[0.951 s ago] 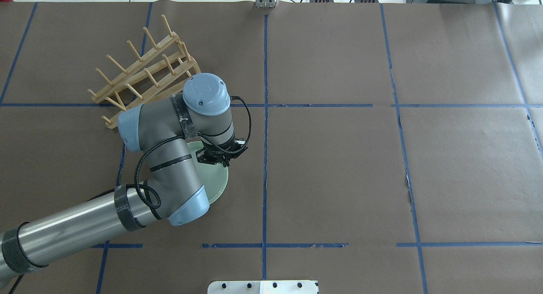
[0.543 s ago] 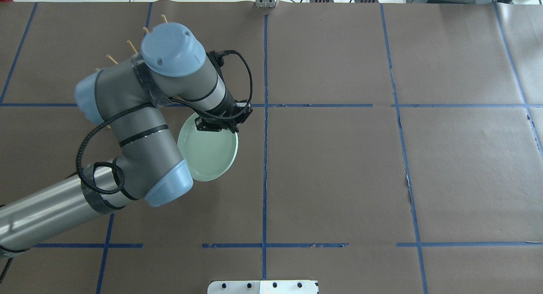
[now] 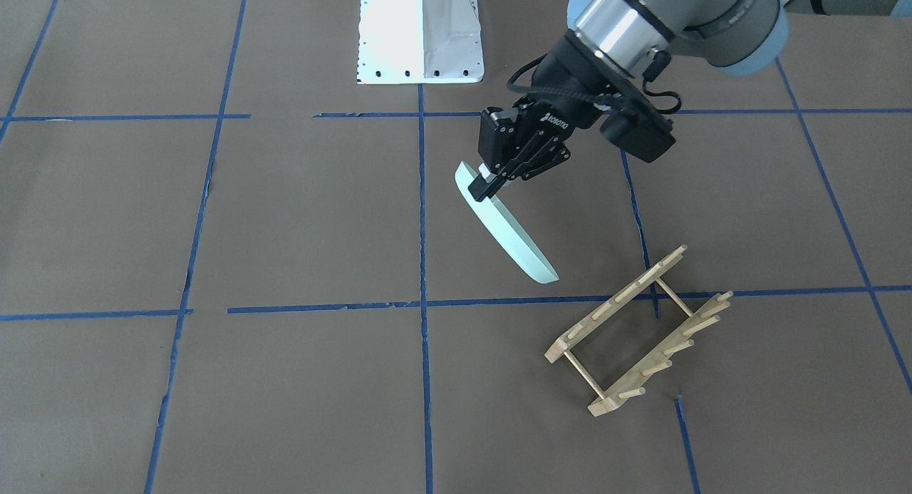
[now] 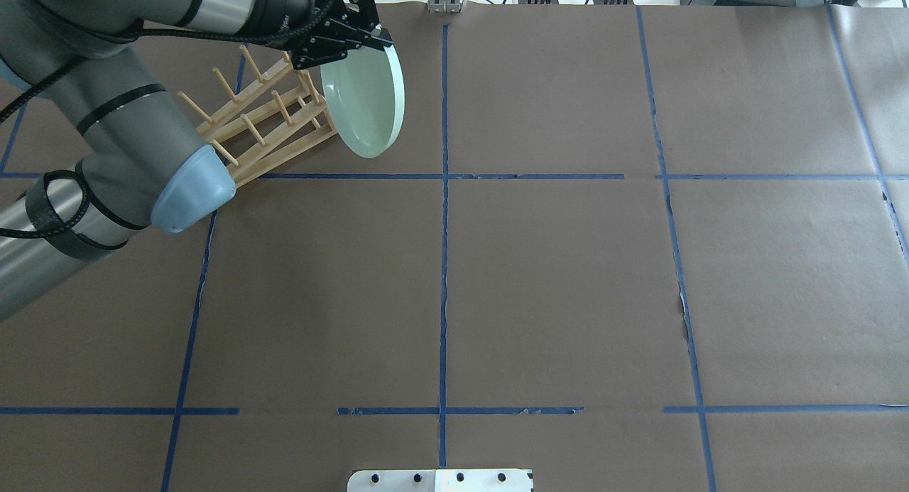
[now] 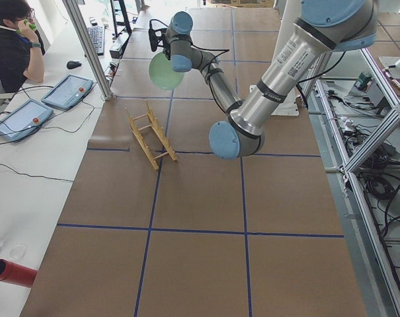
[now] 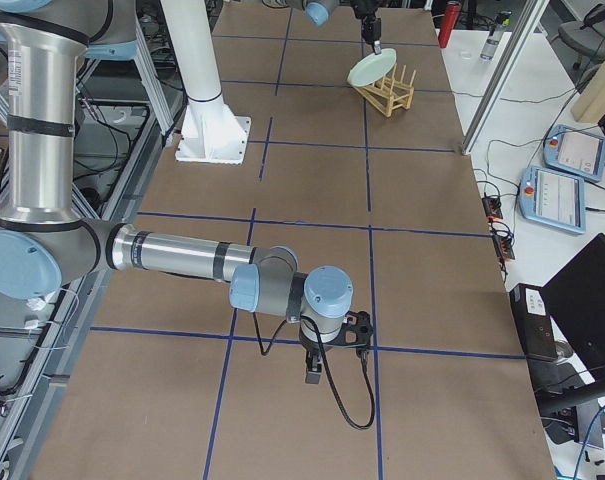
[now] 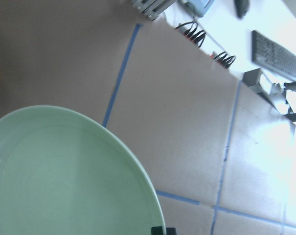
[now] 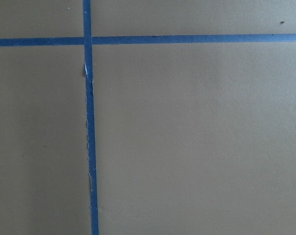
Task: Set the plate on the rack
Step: 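Lift the plate with the left gripper and tilt it upright above the rack, then lower the upright plate with the left gripper between the rack's dowels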
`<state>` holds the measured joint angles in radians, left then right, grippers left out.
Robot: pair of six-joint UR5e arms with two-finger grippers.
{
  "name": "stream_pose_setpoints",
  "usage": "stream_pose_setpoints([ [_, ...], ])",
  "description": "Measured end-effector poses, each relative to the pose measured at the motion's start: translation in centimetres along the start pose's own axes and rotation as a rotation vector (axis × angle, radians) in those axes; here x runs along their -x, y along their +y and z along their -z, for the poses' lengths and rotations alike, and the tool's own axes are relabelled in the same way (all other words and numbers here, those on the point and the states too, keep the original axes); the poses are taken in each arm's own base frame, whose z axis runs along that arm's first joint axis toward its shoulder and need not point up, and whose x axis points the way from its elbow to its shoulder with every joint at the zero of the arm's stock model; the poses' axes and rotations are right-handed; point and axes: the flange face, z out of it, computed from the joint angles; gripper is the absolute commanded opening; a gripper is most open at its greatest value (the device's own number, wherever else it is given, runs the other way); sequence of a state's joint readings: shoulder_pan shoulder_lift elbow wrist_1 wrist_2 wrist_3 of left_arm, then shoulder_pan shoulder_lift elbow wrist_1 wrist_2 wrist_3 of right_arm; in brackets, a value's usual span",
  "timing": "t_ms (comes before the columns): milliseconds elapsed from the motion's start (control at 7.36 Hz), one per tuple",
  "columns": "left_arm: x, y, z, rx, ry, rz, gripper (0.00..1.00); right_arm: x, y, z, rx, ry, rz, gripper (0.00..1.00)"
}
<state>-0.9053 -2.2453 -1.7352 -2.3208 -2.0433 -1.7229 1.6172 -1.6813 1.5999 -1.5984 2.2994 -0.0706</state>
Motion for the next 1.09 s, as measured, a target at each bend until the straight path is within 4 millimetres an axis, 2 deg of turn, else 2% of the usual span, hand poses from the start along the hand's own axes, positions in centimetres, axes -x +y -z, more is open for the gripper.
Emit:
stream_pose_setpoints([
  [136,1.1,-1.7,2.1,-0.020,0.110,-0.010,0.00,0.0,0.0,0.0,0.000,0.000,0.000,1.00],
  [407,5.9,-5.5,3.7,-0.049,0.237,-0.031,0.00,0.0,0.0,0.0,0.000,0.000,-0.001,1.00],
  [679,10.7,-9.1,5.0,-0.089,0.270,-0.043,0.00,-0.1,0.0,0.0,0.001,0.000,-0.001,1.00],
  [951,13.8,-12.5,6.6,-0.149,0.243,-0.013,0.00,-0.1,0.0,0.0,0.001,0.000,-0.001,1.00],
  [1086,15.2,-13.3,6.5,-0.162,0.225,0.003,0.00,-0.1,0.0,0.0,0.001,0.000,-0.001,1.00],
])
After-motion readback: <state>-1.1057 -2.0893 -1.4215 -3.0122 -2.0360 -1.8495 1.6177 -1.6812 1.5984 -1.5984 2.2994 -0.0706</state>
